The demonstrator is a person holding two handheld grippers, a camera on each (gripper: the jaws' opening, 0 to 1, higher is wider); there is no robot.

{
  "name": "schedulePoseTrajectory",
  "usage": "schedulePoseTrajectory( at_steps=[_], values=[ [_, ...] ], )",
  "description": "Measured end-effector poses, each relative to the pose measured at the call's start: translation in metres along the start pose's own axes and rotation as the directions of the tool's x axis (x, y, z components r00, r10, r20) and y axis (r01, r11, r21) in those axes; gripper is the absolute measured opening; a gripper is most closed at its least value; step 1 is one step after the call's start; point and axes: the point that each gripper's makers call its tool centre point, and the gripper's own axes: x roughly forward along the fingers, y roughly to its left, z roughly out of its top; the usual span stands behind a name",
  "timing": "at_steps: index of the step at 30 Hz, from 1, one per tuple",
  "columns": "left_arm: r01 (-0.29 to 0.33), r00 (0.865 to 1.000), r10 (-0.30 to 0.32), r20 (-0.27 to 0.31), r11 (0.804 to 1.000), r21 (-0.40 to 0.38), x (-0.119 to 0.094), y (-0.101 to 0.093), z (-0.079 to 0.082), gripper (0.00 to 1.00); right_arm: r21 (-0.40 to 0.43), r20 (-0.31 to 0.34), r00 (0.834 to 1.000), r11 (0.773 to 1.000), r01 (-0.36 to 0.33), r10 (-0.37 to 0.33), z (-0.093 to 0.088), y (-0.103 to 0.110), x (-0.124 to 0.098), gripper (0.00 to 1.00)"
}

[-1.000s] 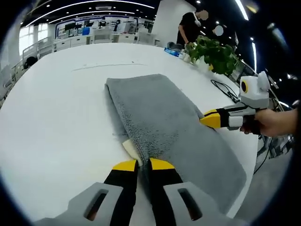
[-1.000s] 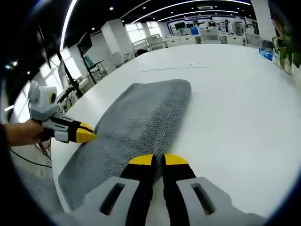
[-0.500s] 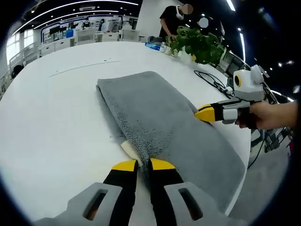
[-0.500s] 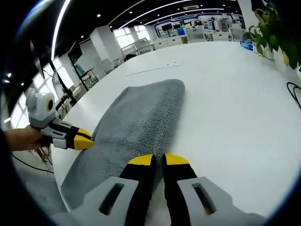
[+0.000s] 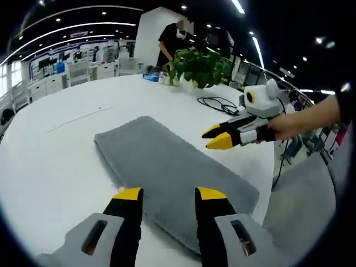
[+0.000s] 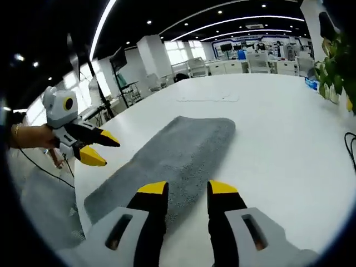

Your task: Fold the towel on the table until its edges align and the towel forms a compact rectangular stack.

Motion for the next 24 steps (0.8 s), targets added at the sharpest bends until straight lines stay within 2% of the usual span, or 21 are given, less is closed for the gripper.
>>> schedulePoseTrajectory(
  at_steps=[3,5,7,11,14,16,19,20,24],
  values=[
    [0.044,0.998,-0.038,-0.051,0.992,0.121,-0.004,-0.019,-0.013,0.40,-0.060,-0.030,0.999,0.997,-0.043,0.041,-0.008,0.020,-0.008,0.29],
    [0.090,0.993,-0.072,-0.097,0.976,0.196,-0.007,-0.034,-0.024,0.40,-0.088,-0.045,0.997,0.994,-0.072,0.068,-0.014,0.032,-0.013,0.29],
    [0.153,0.984,-0.134,-0.120,0.975,0.164,-0.009,-0.052,-0.034,0.40,-0.110,-0.066,0.993,0.989,-0.102,0.095,-0.020,0.041,-0.017,0.29],
    [0.180,0.978,-0.156,-0.139,0.966,0.183,-0.010,-0.068,-0.048,0.39,-0.134,-0.084,0.987,0.980,-0.145,0.134,-0.029,0.059,-0.023,0.29],
    [0.209,0.967,-0.163,-0.194,0.945,0.250,-0.011,-0.080,-0.061,0.38,-0.191,-0.122,0.978,0.962,-0.193,0.172,-0.040,0.075,-0.029,0.29],
    [0.226,0.963,-0.176,-0.203,0.938,0.263,-0.011,-0.086,-0.064,0.38,-0.207,-0.137,0.973,0.956,-0.209,0.184,-0.045,0.081,-0.031,0.29],
    [0.241,0.960,-0.194,-0.199,0.939,0.247,-0.010,-0.093,-0.069,0.34,-0.256,-0.179,0.959,0.931,-0.261,0.220,-0.056,0.095,-0.035,0.30],
    [0.243,0.959,-0.193,-0.207,0.937,0.250,-0.009,-0.094,-0.071,0.34,-0.283,-0.203,0.951,0.915,-0.287,0.235,-0.062,0.101,-0.037,0.30],
    [0.250,0.947,-0.168,-0.273,0.919,0.304,-0.006,-0.091,-0.086,0.33,-0.378,-0.287,0.928,0.862,-0.339,0.239,-0.078,0.110,-0.039,0.30]
  ],
)
